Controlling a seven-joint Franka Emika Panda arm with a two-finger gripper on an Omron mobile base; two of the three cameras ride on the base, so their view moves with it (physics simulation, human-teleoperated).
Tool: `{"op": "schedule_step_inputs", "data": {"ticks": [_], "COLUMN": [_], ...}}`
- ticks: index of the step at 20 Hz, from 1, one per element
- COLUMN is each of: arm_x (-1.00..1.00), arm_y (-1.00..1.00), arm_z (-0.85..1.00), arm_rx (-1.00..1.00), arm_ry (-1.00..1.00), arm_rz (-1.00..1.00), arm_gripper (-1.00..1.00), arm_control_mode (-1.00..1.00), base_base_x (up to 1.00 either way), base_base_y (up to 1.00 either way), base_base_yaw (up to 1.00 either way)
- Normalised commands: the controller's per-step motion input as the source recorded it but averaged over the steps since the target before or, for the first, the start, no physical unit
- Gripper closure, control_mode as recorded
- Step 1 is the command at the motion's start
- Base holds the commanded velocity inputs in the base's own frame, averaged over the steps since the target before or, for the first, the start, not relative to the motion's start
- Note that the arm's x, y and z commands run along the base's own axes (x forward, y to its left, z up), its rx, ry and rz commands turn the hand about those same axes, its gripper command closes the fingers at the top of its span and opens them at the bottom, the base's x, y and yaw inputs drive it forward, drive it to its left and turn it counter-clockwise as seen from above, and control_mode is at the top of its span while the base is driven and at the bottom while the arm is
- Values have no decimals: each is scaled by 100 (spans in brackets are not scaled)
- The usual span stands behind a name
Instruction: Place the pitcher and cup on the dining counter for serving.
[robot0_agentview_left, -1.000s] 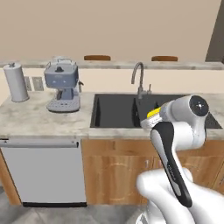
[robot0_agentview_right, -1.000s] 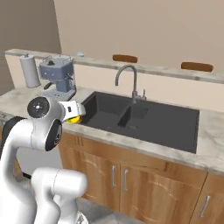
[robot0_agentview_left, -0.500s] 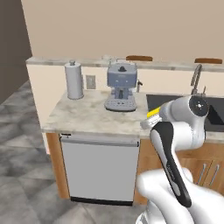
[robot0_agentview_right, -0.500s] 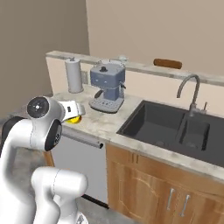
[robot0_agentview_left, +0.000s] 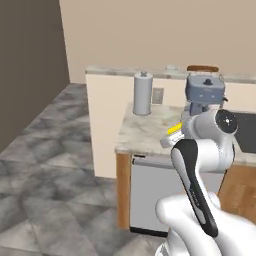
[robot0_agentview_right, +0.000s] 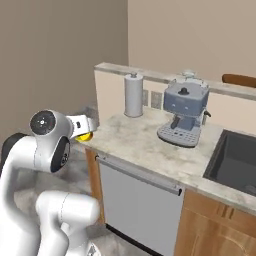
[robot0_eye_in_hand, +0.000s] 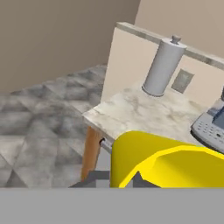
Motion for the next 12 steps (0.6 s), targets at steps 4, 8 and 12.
{"op": "schedule_step_inputs", "data": {"ticks": [4,8,12], "arm_x": [0,0,0], "arm_y": [0,0,0], "arm_z": [0,0,0], "arm_rx": [0,0,0], "arm_ry": [0,0,0], "arm_rz": [0,0,0], "arm_gripper": [100,100,100], "arm_control_mode": [100,100,100], "base_base_x": [60,90,100], "base_base_y": [100,100,100], "base_base_yaw": [12,5,0]}}
